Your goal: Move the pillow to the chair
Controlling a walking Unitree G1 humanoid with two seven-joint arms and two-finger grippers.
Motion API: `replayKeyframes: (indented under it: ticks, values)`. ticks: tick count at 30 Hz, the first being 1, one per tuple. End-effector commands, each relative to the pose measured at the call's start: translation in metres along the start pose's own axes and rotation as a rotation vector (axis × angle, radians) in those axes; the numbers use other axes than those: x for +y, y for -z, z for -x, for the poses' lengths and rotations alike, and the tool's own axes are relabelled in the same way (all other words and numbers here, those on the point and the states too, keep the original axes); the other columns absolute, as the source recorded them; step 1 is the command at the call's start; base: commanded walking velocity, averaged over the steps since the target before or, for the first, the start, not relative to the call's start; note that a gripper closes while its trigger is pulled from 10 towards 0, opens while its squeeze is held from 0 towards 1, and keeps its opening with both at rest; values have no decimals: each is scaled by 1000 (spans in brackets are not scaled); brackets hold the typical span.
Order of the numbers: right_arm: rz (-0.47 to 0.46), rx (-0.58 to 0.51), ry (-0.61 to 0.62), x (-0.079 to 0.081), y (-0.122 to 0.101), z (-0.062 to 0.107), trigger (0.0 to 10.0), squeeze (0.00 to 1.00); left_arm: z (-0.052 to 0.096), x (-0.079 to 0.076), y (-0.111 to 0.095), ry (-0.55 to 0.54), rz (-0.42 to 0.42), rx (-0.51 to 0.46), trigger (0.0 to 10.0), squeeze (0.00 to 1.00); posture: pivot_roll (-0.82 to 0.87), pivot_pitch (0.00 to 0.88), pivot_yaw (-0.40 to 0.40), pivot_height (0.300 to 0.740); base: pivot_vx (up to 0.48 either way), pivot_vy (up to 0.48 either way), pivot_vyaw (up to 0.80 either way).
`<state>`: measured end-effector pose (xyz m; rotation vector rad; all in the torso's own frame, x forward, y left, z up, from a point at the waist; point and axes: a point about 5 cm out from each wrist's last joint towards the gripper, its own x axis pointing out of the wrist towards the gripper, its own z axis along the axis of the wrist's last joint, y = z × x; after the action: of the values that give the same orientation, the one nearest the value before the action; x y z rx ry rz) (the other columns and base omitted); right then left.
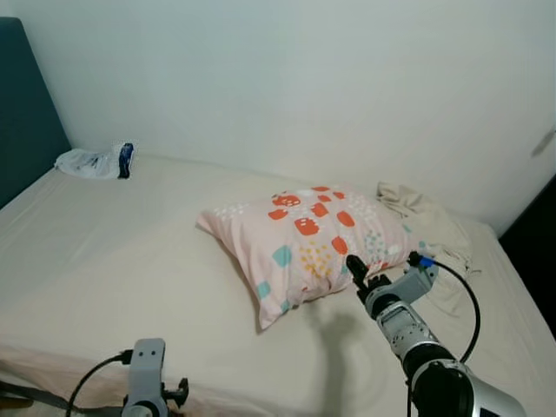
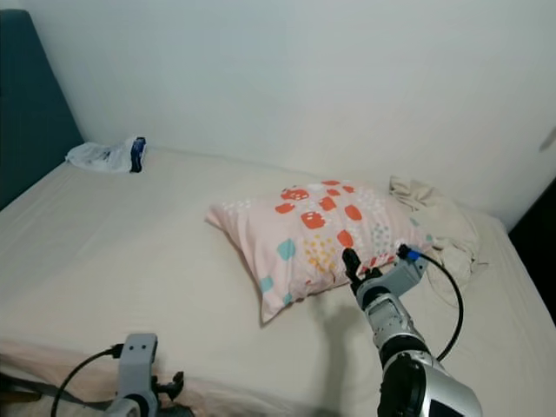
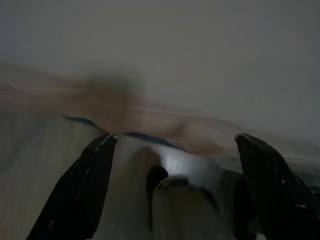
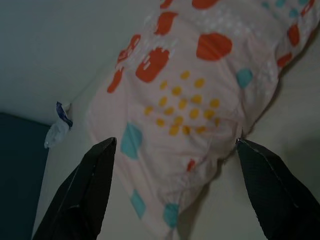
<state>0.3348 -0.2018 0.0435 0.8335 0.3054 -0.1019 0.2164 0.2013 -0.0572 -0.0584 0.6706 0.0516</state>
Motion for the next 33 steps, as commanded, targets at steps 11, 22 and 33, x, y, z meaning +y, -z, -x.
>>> replayKeyframes:
  ticks: [11, 22, 33]
  values:
    - [9, -19, 10, -5, -6, 2, 10000, 0, 1, 8, -5, -12, -22, -42, 10000, 0, 141, 0, -33, 610, 0, 0, 0]
    - [-61, -134, 5, 2, -38, -3, 10000, 0, 13, 16, 3, 57, -109, -102, 10000, 0, 206, 105, 40, 585, 0, 0, 0]
    - [-85, -157, -114, 25, -47, -10, 10000, 0, 42, 23, 5, 162, -230, -232, 10000, 0, 277, 271, 129, 570, 0, 0, 0]
